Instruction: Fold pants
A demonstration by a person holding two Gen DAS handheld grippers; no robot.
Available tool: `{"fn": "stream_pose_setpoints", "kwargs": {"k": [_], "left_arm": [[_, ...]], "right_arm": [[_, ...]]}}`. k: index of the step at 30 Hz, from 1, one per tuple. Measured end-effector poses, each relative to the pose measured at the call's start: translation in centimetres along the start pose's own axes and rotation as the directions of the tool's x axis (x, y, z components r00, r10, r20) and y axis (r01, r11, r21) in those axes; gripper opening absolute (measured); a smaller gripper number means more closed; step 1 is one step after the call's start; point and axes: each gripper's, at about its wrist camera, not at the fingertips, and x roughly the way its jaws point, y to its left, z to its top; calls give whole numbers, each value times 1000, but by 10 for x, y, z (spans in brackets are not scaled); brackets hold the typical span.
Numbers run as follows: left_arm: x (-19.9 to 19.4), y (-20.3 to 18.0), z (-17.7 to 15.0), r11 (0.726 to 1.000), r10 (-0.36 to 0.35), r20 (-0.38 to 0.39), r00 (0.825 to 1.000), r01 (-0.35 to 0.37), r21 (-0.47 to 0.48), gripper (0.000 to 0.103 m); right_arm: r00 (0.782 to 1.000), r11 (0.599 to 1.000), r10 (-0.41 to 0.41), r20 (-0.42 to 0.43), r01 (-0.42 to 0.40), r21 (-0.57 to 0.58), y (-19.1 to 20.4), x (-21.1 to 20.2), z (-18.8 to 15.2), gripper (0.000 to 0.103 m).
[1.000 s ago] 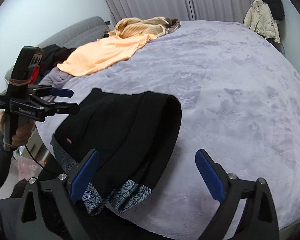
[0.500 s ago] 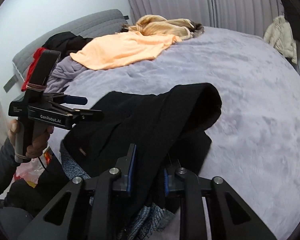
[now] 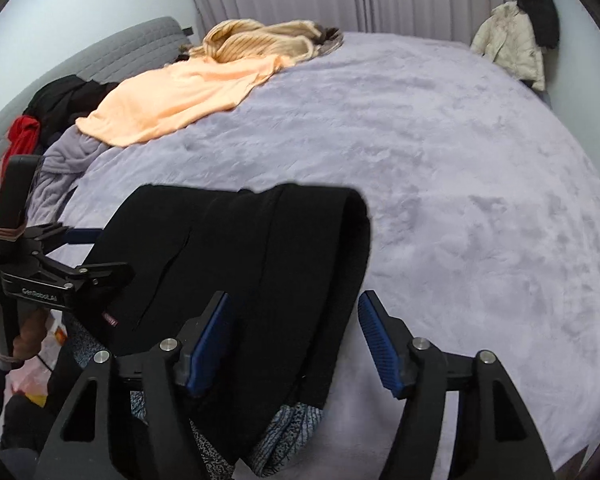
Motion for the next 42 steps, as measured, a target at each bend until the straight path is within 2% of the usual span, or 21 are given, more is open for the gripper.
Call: {"fn": "stream_pose_setpoints", "kwargs": {"k": [2,4,7,9,12,14,24,29,36,40,42], "left_arm": [[-14,1,4,1000,20,46,999,-20,-6,103],[-17,-3,9,1000,28,66,997,-28,-4,103],[-4,-17,16,998,47,50,998,-49,43,103],[7,-24,21,995,61,47,997,-64,71,103],[28,-26,30,993,88,26,996,-90,76,103],[42,-23,31,995,79,-10,997,-78,63,103],[51,-22,23,994,84,-2,996,-83,68,103],[45,-19,19,996,81,-19,997,-80,48,103],[12,-4,-23,996,85,17,996,-85,9,103],[3,7,-48,997,42,29,999,-40,-67,103],[3,8,-54,996,33,29,999,-30,-80,103]], "right_arm": [[995,996,-57,80,62,-66,15,-20,7,75],[992,984,-31,124,52,-170,42,-29,11,82],[994,950,45,104,-11,-311,79,-14,15,82],[997,937,23,68,3,-349,88,13,20,82],[997,957,53,-61,-68,-281,72,58,25,82],[992,966,63,-106,-88,-245,61,78,23,82],[995,954,66,-68,-83,-287,65,82,9,84],[997,952,28,-73,-49,-303,71,75,4,84],[998,945,-31,-61,10,-326,78,41,-27,87],[999,954,-17,-47,2,-300,74,24,-54,88],[998,941,-45,-44,28,-336,77,22,-66,91]]}}
